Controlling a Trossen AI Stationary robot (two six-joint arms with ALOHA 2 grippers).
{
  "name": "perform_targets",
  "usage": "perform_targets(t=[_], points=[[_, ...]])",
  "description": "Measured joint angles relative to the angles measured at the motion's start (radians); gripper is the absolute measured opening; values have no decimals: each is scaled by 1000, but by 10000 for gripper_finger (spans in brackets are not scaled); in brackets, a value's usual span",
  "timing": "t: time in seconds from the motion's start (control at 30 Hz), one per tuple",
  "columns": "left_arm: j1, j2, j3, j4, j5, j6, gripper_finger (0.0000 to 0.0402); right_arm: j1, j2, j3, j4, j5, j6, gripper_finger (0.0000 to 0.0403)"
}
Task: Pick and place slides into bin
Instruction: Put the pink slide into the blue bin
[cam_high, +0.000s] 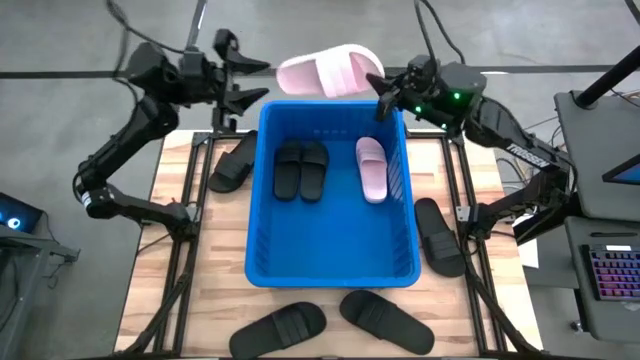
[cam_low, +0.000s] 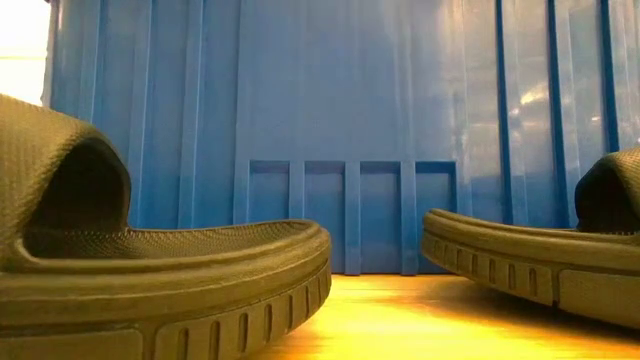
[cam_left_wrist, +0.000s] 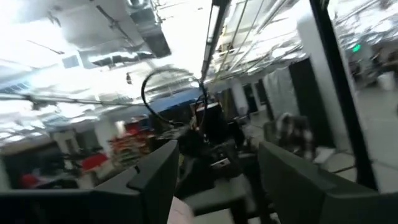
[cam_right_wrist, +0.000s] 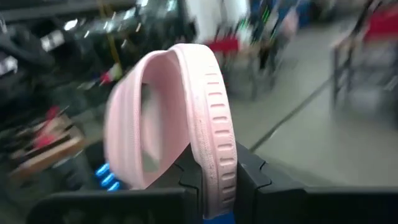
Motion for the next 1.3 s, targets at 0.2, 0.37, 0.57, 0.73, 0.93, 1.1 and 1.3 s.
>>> perform_targets(t=[0.2,0.37,0.57,0.73,0.93,1.1,1.3], points=[[-9,-33,0,-165,-18,247,208,-114,20,64,-306,-282,208,34],[-26,0,-3,-223,-27,362,208,-196,29,54,-354,-513,319,34],[-86,61,-5,-229,-79,611,208,-260,46,41,-369,-667,402,34],[-161,120,-6,-231,-247,819,208,-330,54,48,-410,-813,447,34],[-224,191,-6,-218,-293,946,208,-396,55,49,-434,-870,460,33],[-281,234,-6,-209,-490,1181,208,-430,54,49,-455,-911,451,33],[-313,298,-6,-148,-679,1305,208,-430,54,48,-456,-934,441,33]])
